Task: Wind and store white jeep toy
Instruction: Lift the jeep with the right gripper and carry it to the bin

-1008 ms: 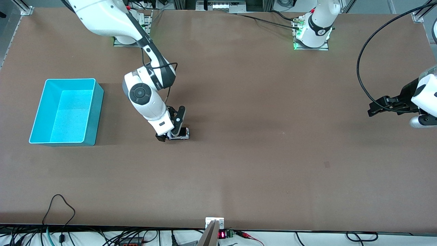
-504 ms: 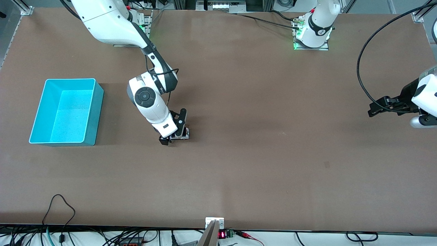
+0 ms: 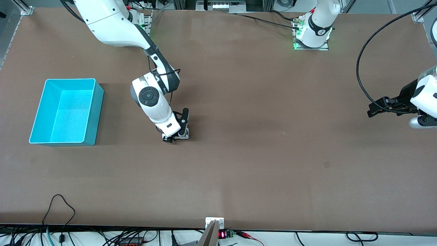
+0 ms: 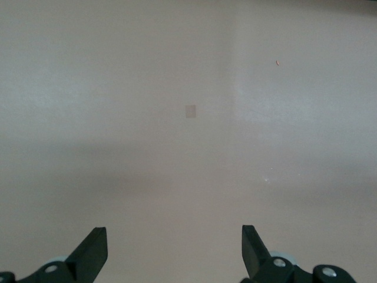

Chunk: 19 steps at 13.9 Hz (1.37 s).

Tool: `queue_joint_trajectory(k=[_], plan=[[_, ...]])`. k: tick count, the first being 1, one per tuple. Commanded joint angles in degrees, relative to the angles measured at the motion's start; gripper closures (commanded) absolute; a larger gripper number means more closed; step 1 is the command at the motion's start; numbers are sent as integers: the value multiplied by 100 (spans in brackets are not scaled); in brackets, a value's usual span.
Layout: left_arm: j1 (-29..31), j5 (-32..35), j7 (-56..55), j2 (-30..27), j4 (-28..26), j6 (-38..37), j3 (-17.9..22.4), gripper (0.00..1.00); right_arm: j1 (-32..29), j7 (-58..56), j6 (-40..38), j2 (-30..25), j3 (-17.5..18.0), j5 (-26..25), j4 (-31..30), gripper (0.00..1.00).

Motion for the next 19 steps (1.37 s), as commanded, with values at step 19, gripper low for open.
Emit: queue_joint_trajectory(k=[19], plan=[[-42,-67,56,-367,-266,8,-108,0,-2627,2406,-2375,-3378,-272,8,-1533,100]])
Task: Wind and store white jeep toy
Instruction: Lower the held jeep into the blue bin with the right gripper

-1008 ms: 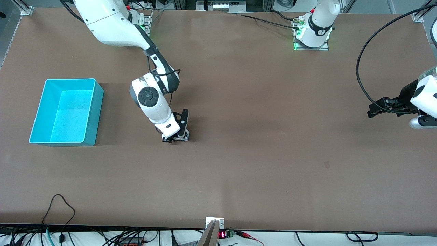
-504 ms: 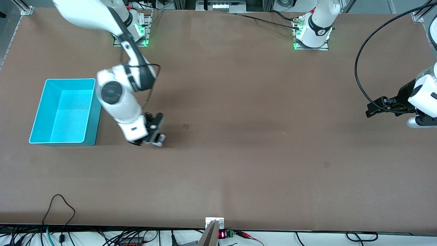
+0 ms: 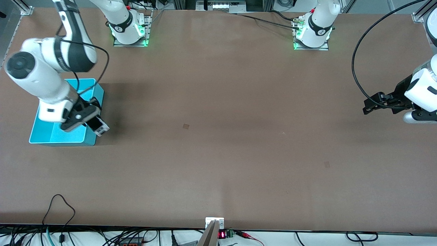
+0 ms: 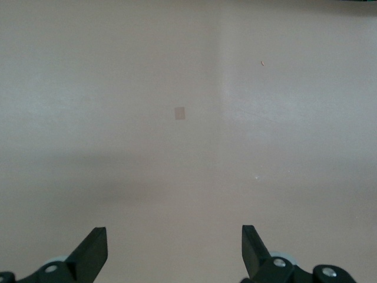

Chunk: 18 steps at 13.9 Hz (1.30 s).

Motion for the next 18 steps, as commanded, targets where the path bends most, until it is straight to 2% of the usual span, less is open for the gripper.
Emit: queue_joint_trajectory(k=[1,4,8,18], plan=[[30,-58,55,-176,-136,-54,18,0,-444,526,-287,-344,79,2,-271,100],[21,-49,55,-176,-109,-63,18,0,-523,1010,-560,-336,-385,2,-315,100],[30,-58,55,-176,-109,-72,53,0,-769,1589,-588,-20,-667,-6,-306,100],[30,-58,55,-141,-109,-72,71,0,-1130,1688,660,1114,-730,-94,-341,100]])
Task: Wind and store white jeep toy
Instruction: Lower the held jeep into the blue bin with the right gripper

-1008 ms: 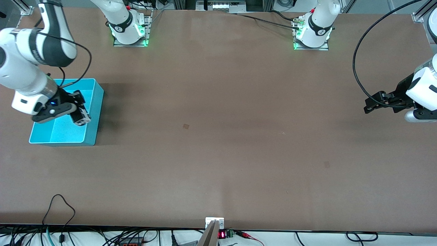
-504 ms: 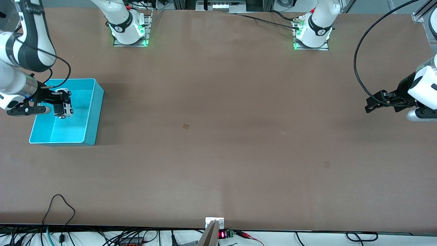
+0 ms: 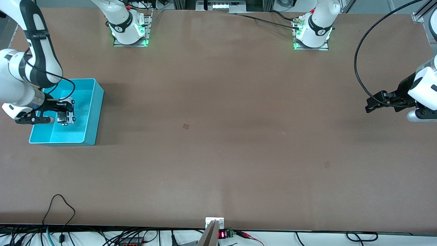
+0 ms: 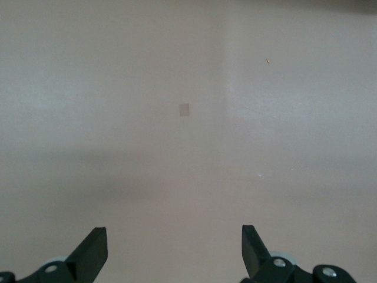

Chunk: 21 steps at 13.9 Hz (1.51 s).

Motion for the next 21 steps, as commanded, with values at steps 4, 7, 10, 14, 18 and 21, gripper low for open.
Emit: queue_joint_trajectory(k=[4,7,10,14,18,21], plan=[[7,-49,45,-84,-71,-118,20,0,-89,140,295,301,54,-91,4,100],[16,-58,45,-84,-71,-118,20,0,-80,429,357,354,54,-310,4,100],[7,-49,45,-93,-71,-118,11,0,-80,447,496,398,54,-328,-92,100],[7,-49,45,-93,-62,-118,-24,0,-80,447,919,389,54,-328,-479,99],[7,-32,45,-93,-71,-100,-24,0,-62,447,822,249,63,-328,-752,99],[7,-32,45,-84,-71,-100,-24,0,-62,447,805,179,71,-328,-857,99]])
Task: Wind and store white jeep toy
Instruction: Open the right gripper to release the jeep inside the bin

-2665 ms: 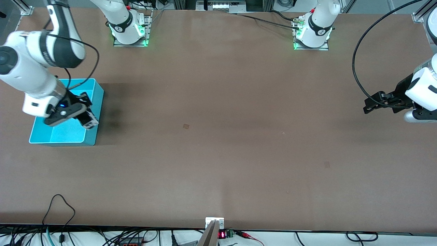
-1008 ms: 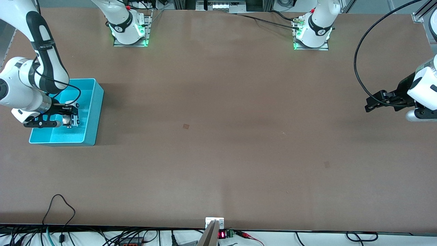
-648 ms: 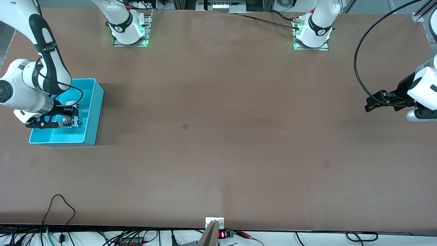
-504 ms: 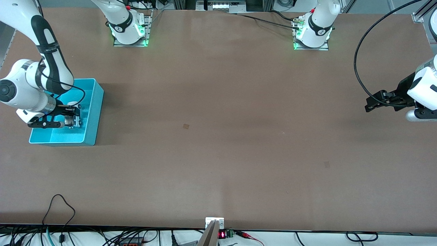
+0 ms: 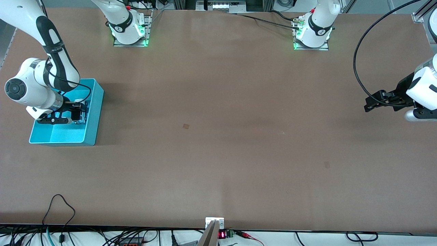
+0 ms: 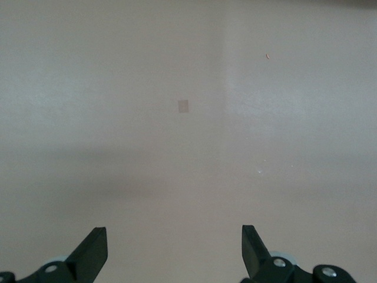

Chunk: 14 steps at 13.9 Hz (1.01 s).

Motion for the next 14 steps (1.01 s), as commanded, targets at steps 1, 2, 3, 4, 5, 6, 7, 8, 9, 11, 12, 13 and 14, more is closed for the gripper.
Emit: queue_joint_trajectory(k=[1,2,3,4,5,6,7,8,9,11,12,13,14], plan=[[12,-32,45,-93,-68,-42,0,0,-45,117,-18,-247,62,-137,-224,98],[12,-32,45,-93,-68,-42,0,0,-45,117,-18,-247,62,-137,-224,97],[12,-32,27,-93,-59,-42,-17,0,-53,91,-18,-238,62,-137,-224,87],[12,-40,27,-110,-59,-51,-26,0,-53,64,-18,-238,62,-137,-224,75],[12,-40,27,-119,-59,-60,-26,0,-53,55,-18,-238,62,-137,-224,66],[12,-40,27,-119,-59,-94,-26,0,-53,55,-18,-238,62,-137,-224,55],[12,-40,53,-128,-59,-112,-26,0,-53,55,-18,-238,62,-137,-224,42],[12,-40,54,-128,-42,-130,-35,0,-53,47,-18,-238,62,-137,-224,32],[12,-40,54,-128,-33,-130,-35,0,-53,29,-18,-238,70,-137,-216,31],[3,-40,62,-128,-33,-130,-44,0,-36,55,-97,-282,88,-137,-216,25],[3,-40,54,-137,-24,-130,-44,0,-27,90,-106,-326,97,-137,-207,11],[3,-40,62,-137,-24,-139,-44,0,-10,82,-106,-413,123,-137,-189,0],[3,-40,54,-137,-24,-139,-44,0,-9,82,-115,-501,184,-137,-181,0]])
